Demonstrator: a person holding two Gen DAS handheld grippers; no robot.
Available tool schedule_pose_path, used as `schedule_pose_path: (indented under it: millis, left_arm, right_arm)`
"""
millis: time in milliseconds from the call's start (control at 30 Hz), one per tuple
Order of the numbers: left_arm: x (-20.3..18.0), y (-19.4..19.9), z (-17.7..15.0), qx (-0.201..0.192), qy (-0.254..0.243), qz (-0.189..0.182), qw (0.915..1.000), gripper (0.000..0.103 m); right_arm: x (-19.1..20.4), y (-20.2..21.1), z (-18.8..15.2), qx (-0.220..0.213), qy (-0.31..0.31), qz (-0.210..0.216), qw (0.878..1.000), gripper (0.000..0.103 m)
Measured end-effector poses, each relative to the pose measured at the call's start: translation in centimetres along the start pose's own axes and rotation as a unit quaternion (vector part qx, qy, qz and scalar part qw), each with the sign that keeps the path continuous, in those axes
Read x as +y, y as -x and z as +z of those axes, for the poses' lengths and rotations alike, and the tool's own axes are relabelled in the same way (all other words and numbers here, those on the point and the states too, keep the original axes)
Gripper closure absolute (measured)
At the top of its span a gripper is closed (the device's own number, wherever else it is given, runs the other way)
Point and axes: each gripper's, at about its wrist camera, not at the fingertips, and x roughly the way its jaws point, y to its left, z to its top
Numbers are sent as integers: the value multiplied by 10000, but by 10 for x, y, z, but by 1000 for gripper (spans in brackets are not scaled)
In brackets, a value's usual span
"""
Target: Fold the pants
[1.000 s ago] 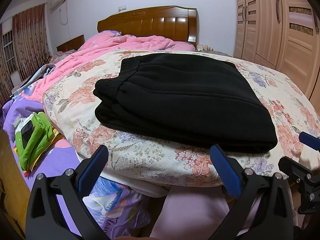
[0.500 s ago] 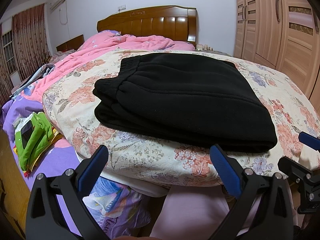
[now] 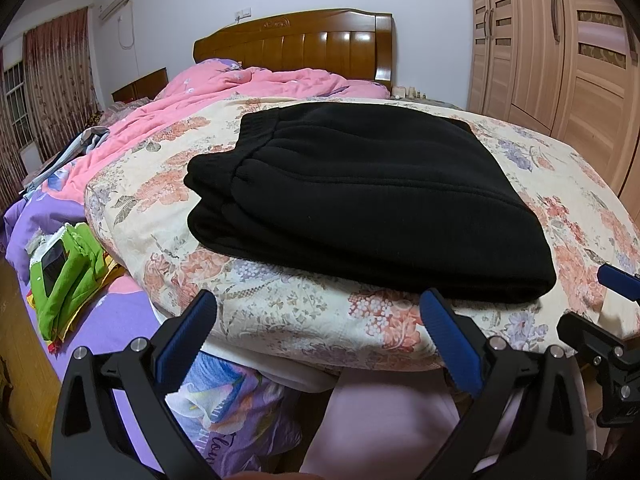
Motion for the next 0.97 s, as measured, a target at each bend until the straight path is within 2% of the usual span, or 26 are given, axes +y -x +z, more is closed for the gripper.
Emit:
schedule_pose_path:
  millis: [500, 667, 800, 900, 967]
  left_arm:
    - [-1, 0, 0, 6, -38, 33, 10000, 2]
    - [2, 4, -2, -98, -1, 36, 9999, 2]
    - [10, -2, -1, 54, 119, 2, 9999, 2]
    - [28, -4, 0, 80, 238, 153, 9996, 2]
    - [48, -7, -1, 50, 263, 363, 9990, 2]
  right_arm:
    - [0, 0, 0, 3, -4, 2, 10000, 4]
    - [-1, 0, 0, 4, -14, 2, 10000, 4]
    - [-2, 4, -2, -66, -49, -20, 10000, 4]
    - [-14, 15, 1, -317, -19, -281, 9991, 4]
    - [-38, 21, 7, -390, 38, -940, 9948, 4]
